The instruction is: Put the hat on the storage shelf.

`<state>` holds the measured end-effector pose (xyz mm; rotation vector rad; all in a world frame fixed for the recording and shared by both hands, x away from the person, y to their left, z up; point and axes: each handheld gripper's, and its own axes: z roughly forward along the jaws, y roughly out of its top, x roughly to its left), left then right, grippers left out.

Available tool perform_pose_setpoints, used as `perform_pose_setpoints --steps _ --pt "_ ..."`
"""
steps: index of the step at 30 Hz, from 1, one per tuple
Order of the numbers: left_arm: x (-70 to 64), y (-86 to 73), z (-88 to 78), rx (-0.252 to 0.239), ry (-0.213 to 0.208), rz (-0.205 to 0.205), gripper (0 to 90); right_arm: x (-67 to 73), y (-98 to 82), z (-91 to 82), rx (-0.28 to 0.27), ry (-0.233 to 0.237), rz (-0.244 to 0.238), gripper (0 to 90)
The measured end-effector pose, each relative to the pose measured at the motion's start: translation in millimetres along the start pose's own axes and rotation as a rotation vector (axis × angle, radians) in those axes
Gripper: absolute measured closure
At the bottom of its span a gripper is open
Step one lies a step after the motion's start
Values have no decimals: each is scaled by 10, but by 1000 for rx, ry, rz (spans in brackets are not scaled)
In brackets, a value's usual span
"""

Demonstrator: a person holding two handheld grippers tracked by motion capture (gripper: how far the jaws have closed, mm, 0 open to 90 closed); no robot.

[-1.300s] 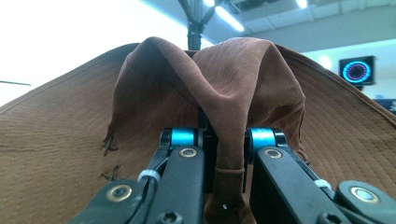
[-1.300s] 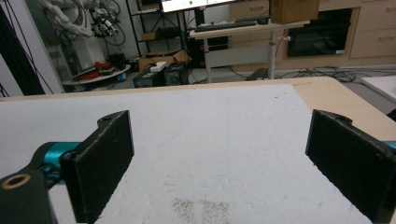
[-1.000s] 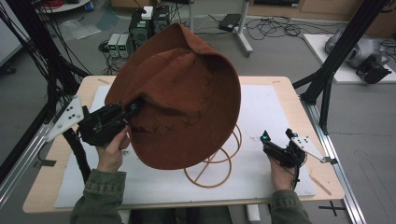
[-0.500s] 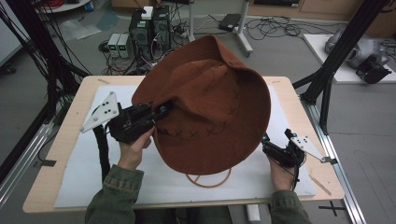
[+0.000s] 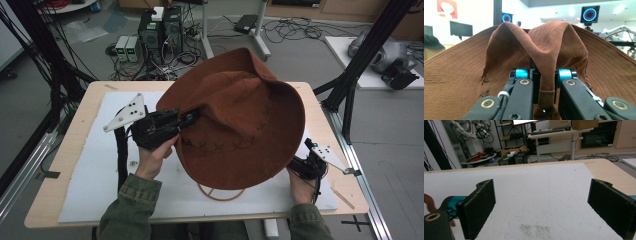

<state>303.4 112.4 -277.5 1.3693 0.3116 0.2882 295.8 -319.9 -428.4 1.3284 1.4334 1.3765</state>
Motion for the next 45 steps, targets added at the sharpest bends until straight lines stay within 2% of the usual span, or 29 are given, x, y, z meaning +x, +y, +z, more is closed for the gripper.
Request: perform_pose_setpoints --steps 13,16,21,23,27,32,34,37,39,42,45 --pt "-30 -27 50 102 -37 10 871 8 -5 11 7 4 3 70" --pt "-25 -54 74 137 -53 6 870 7 -5 12 7 2 2 70" --pt "-21 -71 96 168 -75 -9 866 7 -5 12 12 0 2 70" --pt "-28 -73 98 189 -79 -3 864 9 -8 20 10 4 0 70" --pt "-39 -63 80 198 -84 13 848 19 -9 20 13 9 0 70" --pt "-37 -68 86 208 -82 13 800 18 -8 20 13 8 4 70" --pt "-11 -72 81 203 -81 -16 780 21 -9 17 12 9 2 70" --pt "-3 -72 78 207 -81 -16 769 17 -7 15 11 5 3 70" --pt "-4 -71 74 205 -81 -16 727 12 -7 15 9 5 1 70" --pt "3 -71 71 200 -64 -25 607 13 -5 12 11 7 8 70" --pt "12 -85 54 188 -48 -28 542 12 -4 9 7 8 14 70"
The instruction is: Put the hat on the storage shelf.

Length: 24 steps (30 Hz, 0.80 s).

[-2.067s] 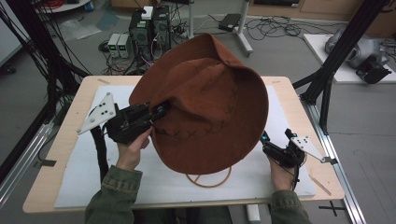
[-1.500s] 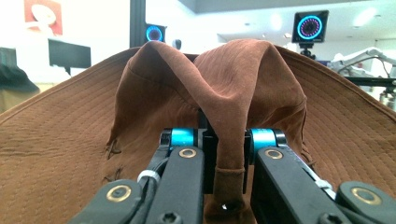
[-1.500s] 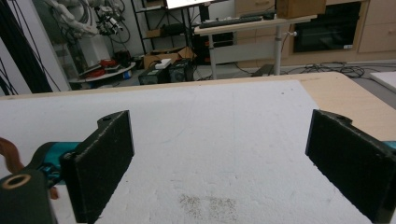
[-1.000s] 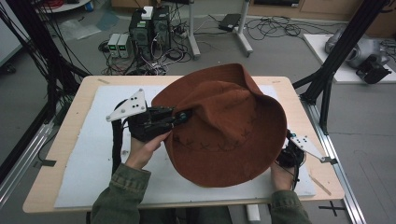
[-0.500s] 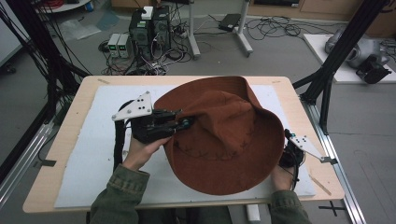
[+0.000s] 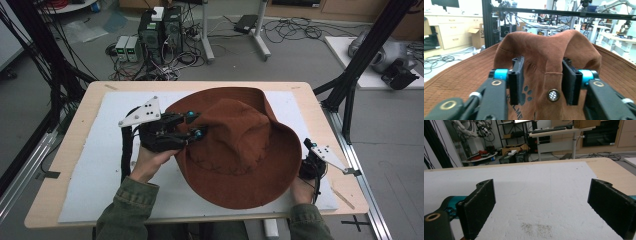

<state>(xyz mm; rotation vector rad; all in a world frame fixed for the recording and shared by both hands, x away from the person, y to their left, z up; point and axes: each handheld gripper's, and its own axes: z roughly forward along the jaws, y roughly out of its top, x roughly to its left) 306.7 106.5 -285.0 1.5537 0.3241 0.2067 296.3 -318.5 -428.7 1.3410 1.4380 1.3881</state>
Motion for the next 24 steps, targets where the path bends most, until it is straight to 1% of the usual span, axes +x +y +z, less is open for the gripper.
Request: perform_pose_setpoints --steps 1,2,3,5,6,7,8,10,11,12,13,14,15,17,18,19,20,22,23,24 --pt "4 -7 -7 -7 -1 -5 542 0 0 0 0 0 0 70" --pt "2 -11 -15 -12 5 -10 511 -5 1 1 -3 -2 -4 69" --pt "1 -16 -21 -21 14 -10 421 -4 1 0 -3 -1 0 69" --pt "8 -22 -41 -32 18 -11 414 -3 1 0 -2 -3 0 69" --pt "17 -22 -69 -54 10 -17 380 -5 1 0 -2 -5 -7 70" --pt "16 -20 -86 -68 15 -13 368 -3 1 -2 -1 -5 -6 70" --pt "16 -20 -86 -68 15 -13 357 -3 1 -2 -1 -5 -6 70" --pt "17 -13 -131 -88 26 -14 348 -5 1 -1 -2 -6 -7 69" --pt "17 -13 -131 -88 26 -14 345 -5 1 -1 -2 -6 -7 69" --pt "17 -10 -147 -86 35 -11 341 -4 1 -2 -2 -6 -5 69" --pt "18 -9 -163 -91 36 -11 339 -4 1 -3 -3 -6 -5 69" --pt "23 -4 -203 -94 49 -13 339 -6 2 -5 1 -7 -7 69" --pt "28 -4 -224 -98 53 -10 336 -6 2 -5 0 -7 -8 69" --pt "31 -3 -243 -102 58 -10 332 -1 1 -7 1 -9 -4 69" --pt "33 -1 -265 -101 66 -8 321 -2 3 -7 -1 -10 -6 69" --pt "37 0 -313 -112 79 -6 316 -3 2 -8 -1 -10 -8 69" --pt "37 0 -313 -112 79 -6 313 -3 2 -9 -1 -10 -8 69" --pt "46 0 -399 -126 116 1 300 -4 2 -9 -1 -12 -8 69" --pt "46 0 -399 -126 116 1 291 -2 2 -11 0 -12 -5 69" --pt "50 -4 -430 -130 127 2 288 -3 2 -11 -1 -12 -6 69"
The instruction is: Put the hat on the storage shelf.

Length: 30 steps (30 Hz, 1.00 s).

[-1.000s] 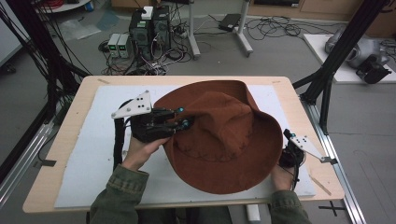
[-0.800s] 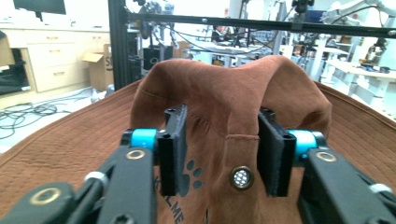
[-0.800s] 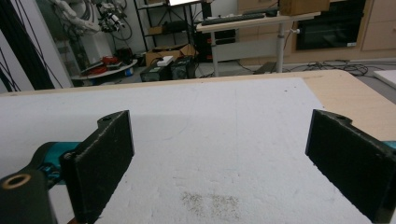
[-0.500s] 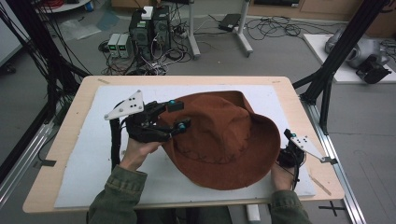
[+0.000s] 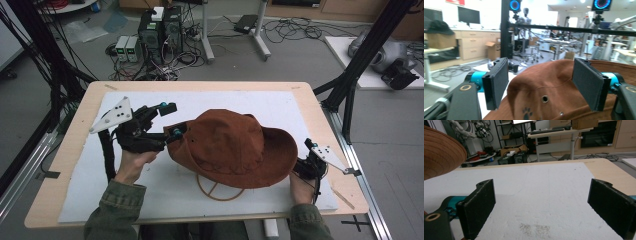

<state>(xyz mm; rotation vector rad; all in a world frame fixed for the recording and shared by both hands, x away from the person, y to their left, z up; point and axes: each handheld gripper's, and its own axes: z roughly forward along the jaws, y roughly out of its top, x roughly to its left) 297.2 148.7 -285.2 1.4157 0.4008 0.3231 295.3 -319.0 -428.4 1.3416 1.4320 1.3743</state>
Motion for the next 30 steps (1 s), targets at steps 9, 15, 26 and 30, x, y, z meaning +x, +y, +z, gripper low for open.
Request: perform_pose_setpoints --steps 9,15,26,30 --pt "106 -33 -319 -29 133 4 256 -2 3 -11 -7 -8 4 69" --pt "195 -91 -574 -81 206 -44 251 -3 3 -13 -9 -14 9 69" --pt "248 -236 -1001 -87 549 5 243 14 1 -20 -17 -34 1 70" --pt "228 -331 -1135 -97 703 51 246 19 0 -27 -16 -40 -7 69"
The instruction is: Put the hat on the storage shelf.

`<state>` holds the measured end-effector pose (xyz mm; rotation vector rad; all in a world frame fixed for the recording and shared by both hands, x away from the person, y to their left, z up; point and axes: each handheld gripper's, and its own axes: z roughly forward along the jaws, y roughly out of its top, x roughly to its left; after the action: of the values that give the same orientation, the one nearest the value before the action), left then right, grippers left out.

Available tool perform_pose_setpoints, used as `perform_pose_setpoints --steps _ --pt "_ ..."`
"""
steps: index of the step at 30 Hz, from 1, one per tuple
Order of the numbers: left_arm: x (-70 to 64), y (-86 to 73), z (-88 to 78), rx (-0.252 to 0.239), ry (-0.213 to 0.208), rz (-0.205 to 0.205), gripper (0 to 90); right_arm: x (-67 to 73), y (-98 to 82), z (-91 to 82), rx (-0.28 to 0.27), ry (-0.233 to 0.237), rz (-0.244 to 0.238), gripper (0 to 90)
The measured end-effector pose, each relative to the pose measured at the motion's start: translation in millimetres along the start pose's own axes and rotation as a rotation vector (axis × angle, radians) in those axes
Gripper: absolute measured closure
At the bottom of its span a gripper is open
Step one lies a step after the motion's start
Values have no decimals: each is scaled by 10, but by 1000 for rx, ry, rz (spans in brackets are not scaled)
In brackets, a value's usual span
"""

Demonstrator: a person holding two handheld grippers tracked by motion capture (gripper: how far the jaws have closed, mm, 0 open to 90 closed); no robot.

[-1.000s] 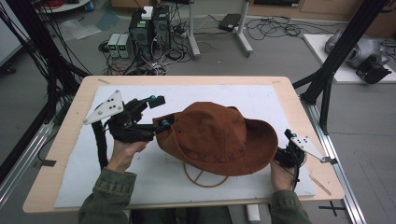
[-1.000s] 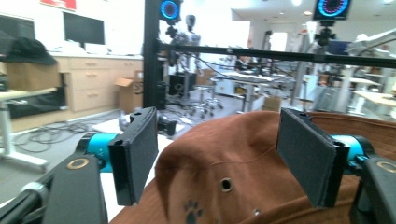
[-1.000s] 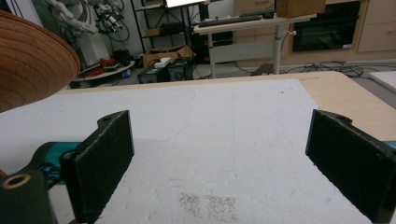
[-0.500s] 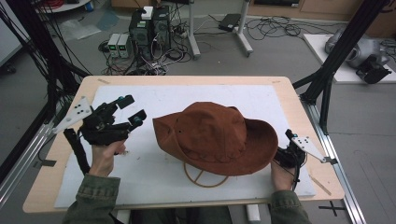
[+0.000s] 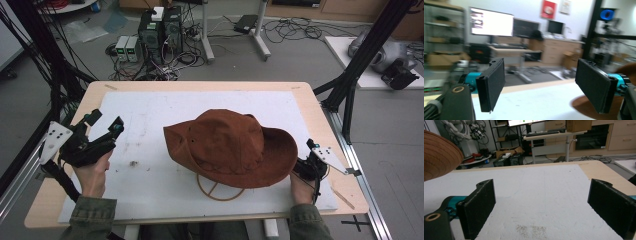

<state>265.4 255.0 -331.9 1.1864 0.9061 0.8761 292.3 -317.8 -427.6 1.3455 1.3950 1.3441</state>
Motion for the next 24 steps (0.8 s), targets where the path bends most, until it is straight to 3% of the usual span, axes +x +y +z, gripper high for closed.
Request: perform_pose_setpoints --steps 2,3,7,8,12,15,19,24 --pt "26 -51 -63 -28 81 33 238 0 -2 7 3 -1 0 69" --pt "26 -51 -63 -28 81 33 233 2 -3 9 1 -3 0 69" --pt "14 -94 -126 -43 186 88 225 -2 -3 11 -1 1 3 69" --pt "6 -111 -154 -52 233 102 225 -2 -4 11 -1 0 7 68" --pt "-3 -143 -205 -70 301 111 220 -5 -3 7 -8 -12 7 69" --pt "-39 -254 -283 -85 379 152 219 -5 -3 3 -10 -12 6 68" --pt "-31 -360 -330 -78 402 150 220 2 -3 1 -13 -14 3 69" --pt "29 -519 -356 -52 396 124 223 11 -4 -4 -18 -9 7 69"
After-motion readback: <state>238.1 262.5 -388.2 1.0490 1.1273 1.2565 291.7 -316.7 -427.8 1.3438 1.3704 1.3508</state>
